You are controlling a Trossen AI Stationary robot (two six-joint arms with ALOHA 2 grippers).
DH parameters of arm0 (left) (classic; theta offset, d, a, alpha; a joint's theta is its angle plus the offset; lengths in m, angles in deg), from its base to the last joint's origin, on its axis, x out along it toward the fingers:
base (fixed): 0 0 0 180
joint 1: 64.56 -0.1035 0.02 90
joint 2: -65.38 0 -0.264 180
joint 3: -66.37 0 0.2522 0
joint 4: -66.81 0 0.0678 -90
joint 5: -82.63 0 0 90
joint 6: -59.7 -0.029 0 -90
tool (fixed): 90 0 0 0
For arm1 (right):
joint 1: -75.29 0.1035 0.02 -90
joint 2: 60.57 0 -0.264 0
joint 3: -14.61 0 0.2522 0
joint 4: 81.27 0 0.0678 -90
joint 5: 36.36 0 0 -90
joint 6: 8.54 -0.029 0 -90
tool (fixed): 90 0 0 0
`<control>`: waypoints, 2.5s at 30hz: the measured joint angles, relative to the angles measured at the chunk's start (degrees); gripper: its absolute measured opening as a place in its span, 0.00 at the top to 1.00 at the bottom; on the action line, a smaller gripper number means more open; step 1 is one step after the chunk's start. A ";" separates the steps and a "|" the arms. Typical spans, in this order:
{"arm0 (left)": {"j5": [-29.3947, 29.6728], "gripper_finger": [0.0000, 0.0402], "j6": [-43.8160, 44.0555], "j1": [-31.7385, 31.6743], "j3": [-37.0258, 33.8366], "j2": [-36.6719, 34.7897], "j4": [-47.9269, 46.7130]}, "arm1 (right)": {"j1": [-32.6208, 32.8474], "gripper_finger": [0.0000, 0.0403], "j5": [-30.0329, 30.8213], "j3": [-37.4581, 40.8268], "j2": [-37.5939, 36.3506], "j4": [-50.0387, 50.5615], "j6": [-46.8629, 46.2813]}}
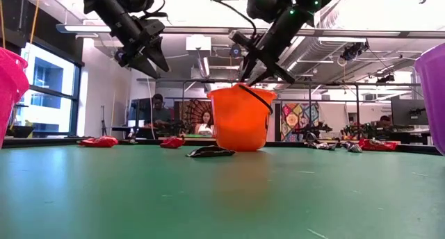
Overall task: Sort candy by brand, put in halloween buckets
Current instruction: Put the red chocolate into the orange bucket
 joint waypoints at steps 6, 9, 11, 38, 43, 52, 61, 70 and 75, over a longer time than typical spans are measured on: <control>-1.27 0.37 -1.82 -0.02 -0.01 0.00 0.07 | -0.07 0.53 -1.05 0.00 -0.83 -0.28 3.76; -3.75 0.37 -9.91 -0.02 0.80 0.63 -0.78 | -0.60 0.40 -1.20 -0.86 -2.70 0.04 5.51; -4.24 0.37 -16.84 -0.02 2.99 2.58 -2.24 | -0.96 0.35 -1.25 -1.78 -4.17 -0.31 7.54; -2.99 0.51 -53.92 -0.68 9.40 40.50 1.64 | -0.37 0.30 -1.01 -6.40 -8.30 8.93 12.43; -3.80 0.87 -48.43 -0.29 8.91 37.17 -0.07 | -0.37 0.30 -1.05 -6.40 -10.54 8.64 11.90; -7.68 0.85 -35.14 -4.04 9.02 17.17 5.52 | -0.81 0.30 5.35 -6.42 -20.27 8.51 14.12; -13.98 0.91 -21.04 7.48 9.16 16.20 27.52 | -1.20 0.30 12.13 -6.40 -22.22 9.33 16.38; -5.13 0.67 -18.10 11.75 12.58 28.96 32.18 | -1.20 0.30 16.35 -6.40 -21.65 15.62 13.41; -5.77 0.52 -14.54 11.49 18.81 32.63 27.47 | -3.09 0.30 20.30 -6.40 -21.61 26.41 5.85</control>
